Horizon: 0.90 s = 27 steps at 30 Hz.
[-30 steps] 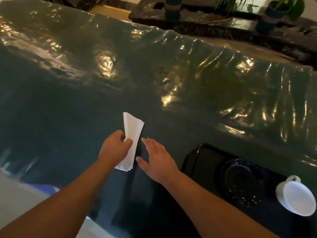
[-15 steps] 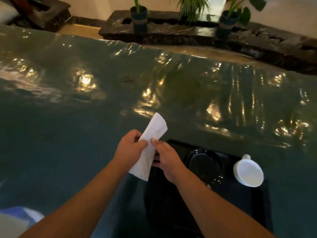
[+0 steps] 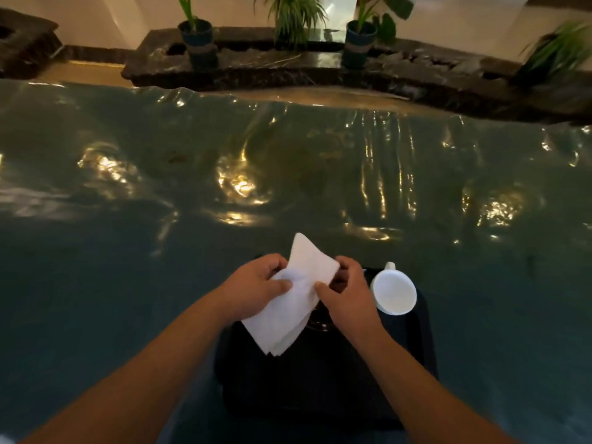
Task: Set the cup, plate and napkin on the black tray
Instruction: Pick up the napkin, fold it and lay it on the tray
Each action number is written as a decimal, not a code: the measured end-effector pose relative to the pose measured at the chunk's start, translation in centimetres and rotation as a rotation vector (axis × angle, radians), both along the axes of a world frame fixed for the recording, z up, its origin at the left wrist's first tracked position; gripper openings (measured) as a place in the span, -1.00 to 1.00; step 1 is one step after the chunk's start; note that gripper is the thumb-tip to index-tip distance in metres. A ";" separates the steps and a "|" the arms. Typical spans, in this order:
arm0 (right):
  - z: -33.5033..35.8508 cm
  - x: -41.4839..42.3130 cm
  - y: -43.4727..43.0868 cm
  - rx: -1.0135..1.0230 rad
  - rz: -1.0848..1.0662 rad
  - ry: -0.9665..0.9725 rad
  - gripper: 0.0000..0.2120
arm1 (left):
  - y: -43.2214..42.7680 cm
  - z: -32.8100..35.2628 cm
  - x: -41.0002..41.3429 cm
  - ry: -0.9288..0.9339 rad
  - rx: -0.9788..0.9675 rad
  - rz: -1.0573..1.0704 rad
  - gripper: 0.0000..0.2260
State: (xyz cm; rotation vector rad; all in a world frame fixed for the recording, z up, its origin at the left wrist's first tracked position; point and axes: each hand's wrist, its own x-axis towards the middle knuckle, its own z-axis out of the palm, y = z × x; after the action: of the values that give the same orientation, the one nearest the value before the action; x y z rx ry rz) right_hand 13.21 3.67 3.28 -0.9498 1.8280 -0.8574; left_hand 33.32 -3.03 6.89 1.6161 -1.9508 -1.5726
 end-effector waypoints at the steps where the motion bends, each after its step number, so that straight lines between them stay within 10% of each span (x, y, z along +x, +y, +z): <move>1: 0.1 -1.1 0.7 -0.067 0.043 0.084 -0.34 | 0.0 0.4 -0.6 -0.045 -0.034 -0.117 -0.93; 5: 1.3 -4.7 2.7 -0.235 0.413 0.375 -0.24 | 0.9 2.1 -3.2 -0.202 -0.160 -0.435 -0.91; 9: 1.5 -6.8 3.6 -0.196 0.609 0.457 -0.68 | 2.1 2.2 -5.1 -0.266 -0.247 -0.540 -0.91; 12: 1.8 -8.0 4.4 -0.047 0.584 0.424 -0.97 | 2.5 1.7 -5.1 -0.295 -0.259 -0.510 -0.96; 20: -0.8 -9.4 7.7 0.203 0.384 0.063 -0.90 | 5.1 -2.2 -1.7 -0.316 -0.038 -0.343 -0.93; 27: -4.2 -8.7 10.5 0.300 0.358 0.162 -0.83 | 8.6 -7.2 -1.0 -0.352 -0.061 -0.174 -0.89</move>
State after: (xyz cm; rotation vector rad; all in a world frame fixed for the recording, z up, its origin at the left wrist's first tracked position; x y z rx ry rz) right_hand 4.50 14.13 -0.89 -1.1278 1.7822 -0.2848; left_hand 32.33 5.60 -0.36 1.8449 -2.3476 -1.3373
